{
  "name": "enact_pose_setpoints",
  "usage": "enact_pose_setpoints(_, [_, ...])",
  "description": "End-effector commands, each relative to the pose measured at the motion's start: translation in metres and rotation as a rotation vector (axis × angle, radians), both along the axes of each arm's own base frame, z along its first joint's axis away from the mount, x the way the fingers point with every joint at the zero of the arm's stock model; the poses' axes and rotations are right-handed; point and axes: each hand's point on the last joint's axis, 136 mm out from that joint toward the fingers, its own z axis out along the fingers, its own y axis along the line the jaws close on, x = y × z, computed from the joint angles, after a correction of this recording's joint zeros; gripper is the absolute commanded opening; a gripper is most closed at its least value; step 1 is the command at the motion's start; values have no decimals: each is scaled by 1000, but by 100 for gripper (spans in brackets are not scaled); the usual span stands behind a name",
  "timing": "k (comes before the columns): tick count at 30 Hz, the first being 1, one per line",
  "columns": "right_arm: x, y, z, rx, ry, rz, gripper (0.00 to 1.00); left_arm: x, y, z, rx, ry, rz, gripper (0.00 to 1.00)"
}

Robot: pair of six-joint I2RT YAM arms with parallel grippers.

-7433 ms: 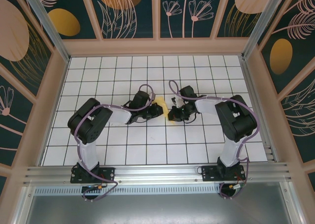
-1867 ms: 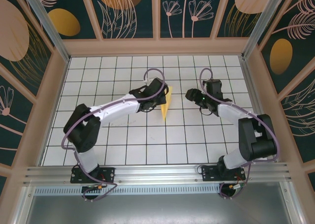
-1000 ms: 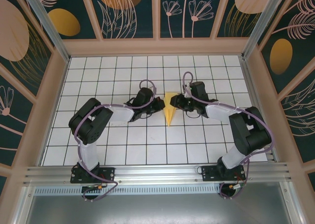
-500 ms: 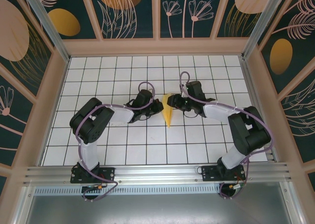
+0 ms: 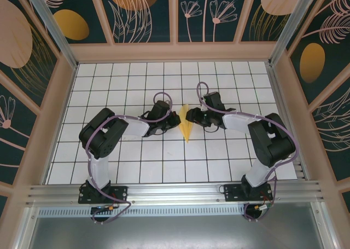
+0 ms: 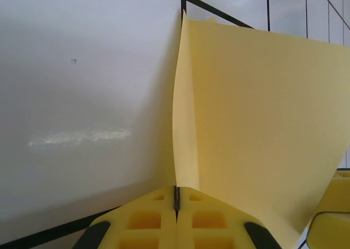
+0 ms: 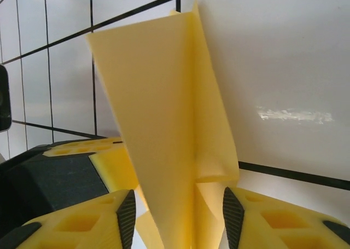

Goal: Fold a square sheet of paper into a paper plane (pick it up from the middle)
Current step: Move the paper plane to the top-center of the table.

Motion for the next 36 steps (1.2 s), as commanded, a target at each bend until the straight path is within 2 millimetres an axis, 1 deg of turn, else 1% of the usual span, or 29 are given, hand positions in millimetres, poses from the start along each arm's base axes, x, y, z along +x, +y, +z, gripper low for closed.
enact_pose_setpoints(1, [-7, 6, -2, -20, 3, 40, 54, 4, 5, -10, 22, 25, 24, 0])
enact_pose_setpoints(3, [-11, 9, -1, -27, -4, 64, 56, 5, 5, -10, 23, 23, 23, 0])
enact_pose_setpoints(8, [-17, 15, 2, -5, -9, 98, 55, 5, 5, -12, 25, 30, 24, 0])
enact_pose_setpoints(14, [-29, 22, -3, -11, 9, 146, 55, 5, 4, -11, 18, 30, 20, 0])
enact_pose_setpoints(20, [-34, 21, -9, -24, 32, 154, 56, 4, 3, -8, -5, 34, 17, 0])
enact_pose_setpoints(22, [-41, 26, -11, -29, 34, 177, 57, 4, 3, -6, -11, 33, 14, 0])
enact_pose_setpoints(25, [-44, 24, -15, -55, 39, 174, 58, 4, 2, -4, -21, 36, 13, 0])
enact_pose_setpoints(29, [-48, 20, -20, -87, 37, 165, 58, 2, -1, 2, -50, 40, 2, 0])
enact_pose_setpoints(32, [-50, 20, -20, -98, 32, 166, 56, 2, -6, 11, -86, 34, -12, 0])
enact_pose_setpoints(36, [-50, 16, -24, -118, 34, 157, 51, 1, -11, 22, -123, 22, -29, 0])
